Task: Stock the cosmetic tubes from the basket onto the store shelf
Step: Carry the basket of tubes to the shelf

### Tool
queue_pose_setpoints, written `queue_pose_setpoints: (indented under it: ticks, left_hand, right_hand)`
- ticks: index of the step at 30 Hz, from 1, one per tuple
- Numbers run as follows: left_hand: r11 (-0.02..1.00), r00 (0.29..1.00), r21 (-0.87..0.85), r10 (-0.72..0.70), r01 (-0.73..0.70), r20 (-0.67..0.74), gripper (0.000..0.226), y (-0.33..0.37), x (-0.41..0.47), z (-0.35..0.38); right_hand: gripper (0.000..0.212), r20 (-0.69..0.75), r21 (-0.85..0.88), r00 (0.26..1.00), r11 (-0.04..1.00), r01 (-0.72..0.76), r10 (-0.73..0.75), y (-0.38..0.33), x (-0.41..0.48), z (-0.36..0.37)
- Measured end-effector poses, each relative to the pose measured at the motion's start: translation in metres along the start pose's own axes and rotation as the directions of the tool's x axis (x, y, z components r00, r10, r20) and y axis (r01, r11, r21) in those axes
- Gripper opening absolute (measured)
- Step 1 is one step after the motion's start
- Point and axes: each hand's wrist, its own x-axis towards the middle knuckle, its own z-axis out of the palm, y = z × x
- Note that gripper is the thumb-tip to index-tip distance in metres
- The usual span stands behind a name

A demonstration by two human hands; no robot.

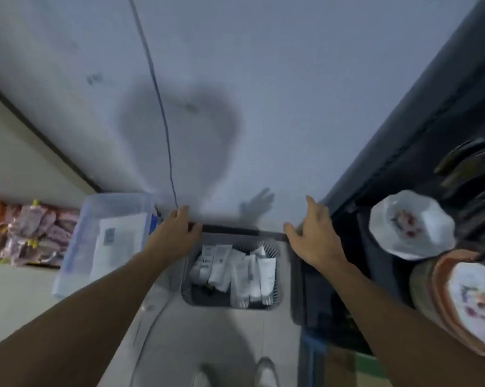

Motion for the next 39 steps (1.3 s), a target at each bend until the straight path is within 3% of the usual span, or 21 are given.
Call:
queue_pose_setpoints:
  ticks: [4,8,11,14,18,25,32,39]
  left_hand:
    - [0.994,0.993,-0.023,-0.101,0.103,0.055,0.062,-0.044,0.029,0.093]
    - [0.989,0.989,-0.002,-0.145,0.145,0.002,0.069,-0.088,0.058,0.183]
    - [0.973,0.973,-0.007,-0.232,0.232,0.002,0.076,-0.112,0.070,0.230]
    - [0.955,0.956,-0.054,-0.291,0.290,-0.017,0.079,-0.125,0.081,0.259]
    - [0.938,0.933,-0.019,-0.347,0.346,-0.098,0.077,-0.134,0.091,0.274]
    - [0.926,0.921,-0.093,-0.376,0.367,-0.101,0.077,-0.144,0.099,0.276]
    - [0.919,0.931,-0.186,-0.362,0.347,-0.050,0.076,-0.152,0.101,0.272]
    - [0.946,0.956,-0.140,-0.293,0.292,0.015,0.083,-0.151,0.079,0.259]
  right_hand:
    - [0.086,0.086,-0.008,0.989,0.993,-0.118,0.119,0.063,0.026,0.105]
    - [0.098,0.106,-0.039,0.973,0.979,-0.202,0.206,0.126,0.046,0.200]
    - [0.110,0.141,-0.133,0.954,0.960,-0.246,0.264,0.163,0.056,0.253]
    - [0.117,0.173,-0.115,0.942,0.956,-0.270,0.287,0.183,0.069,0.287]
    - [0.114,0.155,-0.022,0.940,0.953,-0.304,0.303,0.185,0.087,0.306]
    - [0.111,0.028,-0.029,0.945,0.945,-0.325,0.326,0.177,0.093,0.320]
    - [0.112,0.087,0.070,0.923,0.922,-0.381,0.375,0.175,0.095,0.318]
    - [0.112,0.089,0.086,0.910,0.907,-0.413,0.405,0.174,0.073,0.308]
